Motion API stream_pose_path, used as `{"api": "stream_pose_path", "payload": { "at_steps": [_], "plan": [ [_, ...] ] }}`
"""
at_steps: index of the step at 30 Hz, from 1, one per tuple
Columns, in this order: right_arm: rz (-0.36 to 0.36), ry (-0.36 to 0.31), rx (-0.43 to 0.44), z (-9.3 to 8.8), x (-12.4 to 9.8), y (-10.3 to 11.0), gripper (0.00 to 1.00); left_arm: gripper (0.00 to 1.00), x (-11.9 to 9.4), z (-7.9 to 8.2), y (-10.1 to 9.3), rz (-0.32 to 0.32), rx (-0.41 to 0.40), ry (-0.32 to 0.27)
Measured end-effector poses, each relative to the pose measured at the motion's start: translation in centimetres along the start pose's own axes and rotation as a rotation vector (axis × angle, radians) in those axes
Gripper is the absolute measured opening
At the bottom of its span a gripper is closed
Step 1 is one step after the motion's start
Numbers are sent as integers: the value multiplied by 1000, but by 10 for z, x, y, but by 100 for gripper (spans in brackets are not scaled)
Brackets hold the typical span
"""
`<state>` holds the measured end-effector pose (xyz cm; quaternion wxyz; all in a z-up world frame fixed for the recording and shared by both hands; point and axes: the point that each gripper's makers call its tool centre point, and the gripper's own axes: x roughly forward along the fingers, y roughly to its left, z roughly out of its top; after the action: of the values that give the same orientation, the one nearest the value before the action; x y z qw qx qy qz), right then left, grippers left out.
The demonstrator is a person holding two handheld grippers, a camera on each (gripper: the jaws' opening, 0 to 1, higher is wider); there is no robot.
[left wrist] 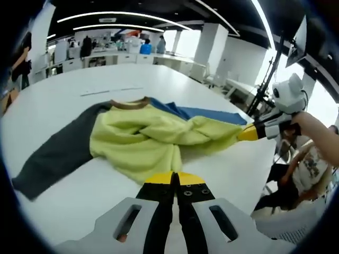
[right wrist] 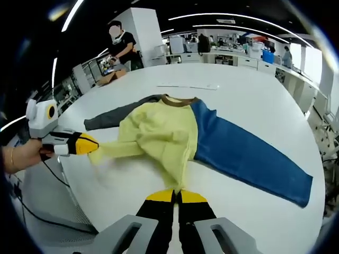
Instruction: Fold the garment on the visible template until the final outline fits inside the template.
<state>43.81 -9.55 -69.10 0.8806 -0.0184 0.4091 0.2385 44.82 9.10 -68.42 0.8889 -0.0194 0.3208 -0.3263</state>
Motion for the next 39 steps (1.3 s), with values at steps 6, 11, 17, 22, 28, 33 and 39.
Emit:
{"api": "stream_pose_path", "payload": {
  "at_steps": [6, 11, 17, 22, 28, 33, 39],
  "plan": [
    [-10, 12, -7, -2, -13, -3, 0, 0, -18, 0, 2, -29, 5, -2],
    [-19, 46, -14, -12, -24, -2, 0, 0, -36, -3, 9, -33, 1, -3],
    [-11, 89, -5, -31, -32, 4, 0, 0, -54, -17, 14, -43, 1, 21],
    [-6, 124, 7, -47, -35, 8, 0, 0, -63, -29, 14, -44, -4, 47],
    [-7, 169, 6, -67, -35, 14, 0, 0, -68, -49, 25, -17, -11, 95],
    [-32, 223, -25, -84, -35, 11, 0, 0, -72, -64, 30, -16, -23, 130],
    [-61, 245, 23, -99, -37, 2, 0, 0, -76, -77, 38, -8, -36, 156]
  ]
}}
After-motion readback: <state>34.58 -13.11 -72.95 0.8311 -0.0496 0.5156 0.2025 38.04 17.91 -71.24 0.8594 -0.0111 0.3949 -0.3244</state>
